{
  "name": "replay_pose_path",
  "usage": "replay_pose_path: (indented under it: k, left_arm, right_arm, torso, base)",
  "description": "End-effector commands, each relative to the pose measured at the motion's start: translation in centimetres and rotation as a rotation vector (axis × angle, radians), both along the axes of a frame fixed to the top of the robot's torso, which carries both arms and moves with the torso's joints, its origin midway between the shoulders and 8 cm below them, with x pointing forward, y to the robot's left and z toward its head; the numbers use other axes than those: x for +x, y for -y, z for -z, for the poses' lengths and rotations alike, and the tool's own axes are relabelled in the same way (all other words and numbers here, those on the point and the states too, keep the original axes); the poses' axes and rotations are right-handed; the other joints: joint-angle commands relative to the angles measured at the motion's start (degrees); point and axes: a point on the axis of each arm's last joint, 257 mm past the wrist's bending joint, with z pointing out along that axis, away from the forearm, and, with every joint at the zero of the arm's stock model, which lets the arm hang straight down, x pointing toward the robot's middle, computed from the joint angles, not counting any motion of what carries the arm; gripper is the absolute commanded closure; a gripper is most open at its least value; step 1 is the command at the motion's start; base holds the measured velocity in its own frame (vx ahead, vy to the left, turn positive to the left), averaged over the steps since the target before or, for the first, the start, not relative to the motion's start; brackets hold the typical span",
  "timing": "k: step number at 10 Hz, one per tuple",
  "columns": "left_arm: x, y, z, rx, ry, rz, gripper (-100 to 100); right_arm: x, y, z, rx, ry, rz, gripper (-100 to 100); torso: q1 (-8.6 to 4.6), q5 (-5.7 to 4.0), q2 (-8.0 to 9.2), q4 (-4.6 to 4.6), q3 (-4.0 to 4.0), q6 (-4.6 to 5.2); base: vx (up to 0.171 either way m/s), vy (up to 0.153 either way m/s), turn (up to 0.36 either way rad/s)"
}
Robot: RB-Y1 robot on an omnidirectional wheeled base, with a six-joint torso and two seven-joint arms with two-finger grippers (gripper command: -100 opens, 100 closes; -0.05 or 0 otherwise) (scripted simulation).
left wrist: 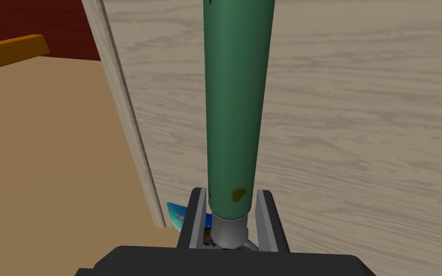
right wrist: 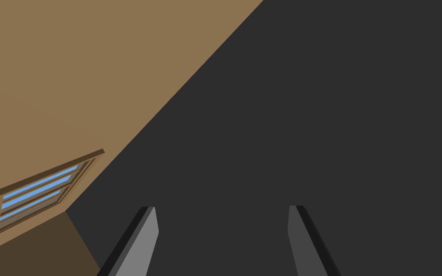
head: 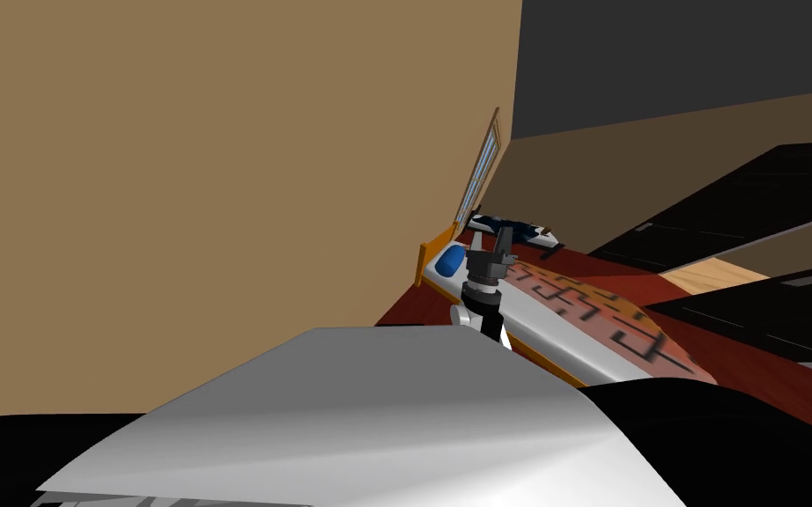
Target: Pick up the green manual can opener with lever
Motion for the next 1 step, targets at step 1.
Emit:
replay_pose_path:
  k: [1]
  left_arm:
    - [0.00,0.00,0.00,0.000,0.000,0.000,0]
  right_arm:
    - [0.00,0.00,0.00,0.000,0.000,0.000,0]
  torso:
    - [0.00,0.00,0.00,0.00,0.00,0.00]
  base:
    - [0.000,0.000,0.000]
